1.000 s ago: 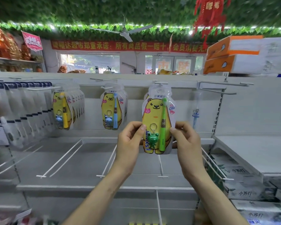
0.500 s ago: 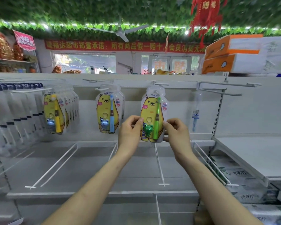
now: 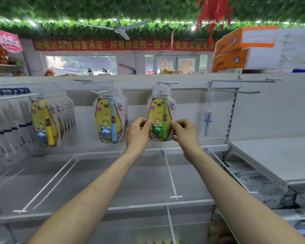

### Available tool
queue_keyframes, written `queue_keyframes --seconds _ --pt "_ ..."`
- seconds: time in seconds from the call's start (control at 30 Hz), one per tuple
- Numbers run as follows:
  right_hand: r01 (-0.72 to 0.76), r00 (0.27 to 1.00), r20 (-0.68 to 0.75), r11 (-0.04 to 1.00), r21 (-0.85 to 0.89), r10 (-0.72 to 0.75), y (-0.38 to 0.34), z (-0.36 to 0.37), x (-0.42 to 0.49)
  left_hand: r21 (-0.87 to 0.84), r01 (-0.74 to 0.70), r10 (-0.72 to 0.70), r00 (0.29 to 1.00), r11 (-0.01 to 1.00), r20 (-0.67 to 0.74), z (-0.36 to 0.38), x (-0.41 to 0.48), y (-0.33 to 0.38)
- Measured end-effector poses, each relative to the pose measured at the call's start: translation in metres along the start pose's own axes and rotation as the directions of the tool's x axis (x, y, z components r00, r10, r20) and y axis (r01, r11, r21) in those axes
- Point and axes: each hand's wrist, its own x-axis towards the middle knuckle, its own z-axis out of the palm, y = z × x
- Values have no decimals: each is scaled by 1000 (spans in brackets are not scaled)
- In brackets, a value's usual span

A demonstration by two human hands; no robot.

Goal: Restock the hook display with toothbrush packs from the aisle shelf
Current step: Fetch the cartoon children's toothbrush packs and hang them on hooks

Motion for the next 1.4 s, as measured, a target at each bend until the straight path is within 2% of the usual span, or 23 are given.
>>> queue_keyframes --seconds 0.1,0.23,0.33,0.4,0.5,0.6,0.77,0.97,1.17,1.4 --pt "19 999 -32 999 -30 -20 1 0 -5 37 -59 61 997 998 -42 -2 -6 3" --pt "125 983 -115 976 -176 -146 12 -15 -23 185 -261 296 936 947 -192 -2 -30 12" --pt "188 969 -90 925 -331 -230 20 -32 -34 240 -501 532 843 831 -83 15 -48 20" --pt "230 957 -55 860 -456 -286 22 -50 -40 265 -605 617 786 751 46 37 -53 24" --pt "238 942 -30 729 -642 -334 21 -90 -50 284 -650 598 760 704 256 79 -59 32" --pt "148 930 -90 590 -794 -355 23 -146 -64 303 -673 519 725 675 454 121 -70 43" --pt "-29 932 -161 375 -927 -325 26 -249 -89 265 -738 464 618 621 634 195 -102 78" --pt "-125 920 -210 260 -957 -331 19 -376 -113 227 -804 478 525 549 704 294 -165 151" --pt "-217 935 -235 95 -972 -267 8 -534 -166 121 -816 516 464 565 720 410 -274 226" --pt "-442 875 -430 -4 -897 -222 13 -701 -238 -44 -800 529 353 599 772 540 -425 285"
